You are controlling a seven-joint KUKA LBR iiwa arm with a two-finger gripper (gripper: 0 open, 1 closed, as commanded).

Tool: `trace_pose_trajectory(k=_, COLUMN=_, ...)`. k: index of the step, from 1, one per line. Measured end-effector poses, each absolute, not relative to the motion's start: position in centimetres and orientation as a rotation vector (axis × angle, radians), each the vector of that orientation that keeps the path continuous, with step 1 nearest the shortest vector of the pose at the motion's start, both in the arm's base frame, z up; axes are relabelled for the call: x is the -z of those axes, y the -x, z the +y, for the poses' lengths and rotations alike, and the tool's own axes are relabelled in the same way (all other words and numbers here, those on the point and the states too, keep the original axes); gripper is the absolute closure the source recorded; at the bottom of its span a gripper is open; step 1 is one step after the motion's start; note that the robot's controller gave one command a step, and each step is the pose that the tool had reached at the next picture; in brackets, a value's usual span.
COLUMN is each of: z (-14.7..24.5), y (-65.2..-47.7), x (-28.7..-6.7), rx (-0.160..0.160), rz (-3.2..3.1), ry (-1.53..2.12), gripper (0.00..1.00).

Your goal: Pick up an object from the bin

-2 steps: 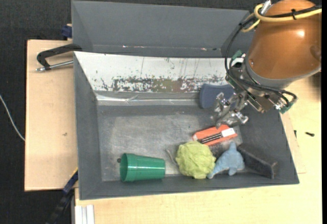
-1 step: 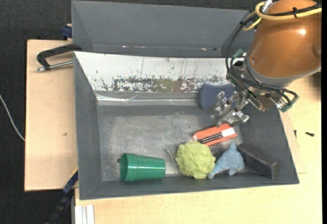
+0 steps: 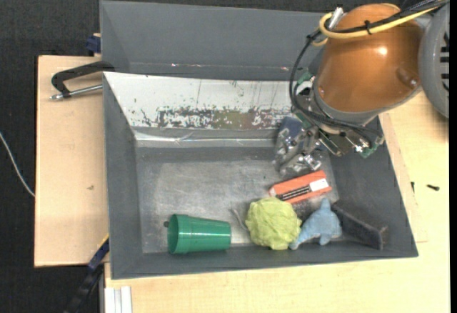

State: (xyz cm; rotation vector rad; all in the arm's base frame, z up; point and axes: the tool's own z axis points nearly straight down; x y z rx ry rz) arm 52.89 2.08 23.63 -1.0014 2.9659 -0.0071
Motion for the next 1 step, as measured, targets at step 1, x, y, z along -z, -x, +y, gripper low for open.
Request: trace_pose_trajectory(k=1, z=-0.5, y=-51.9, x=-20.81, rx=-0.001, rz=3.098, ry=0.518, gripper=0.0)
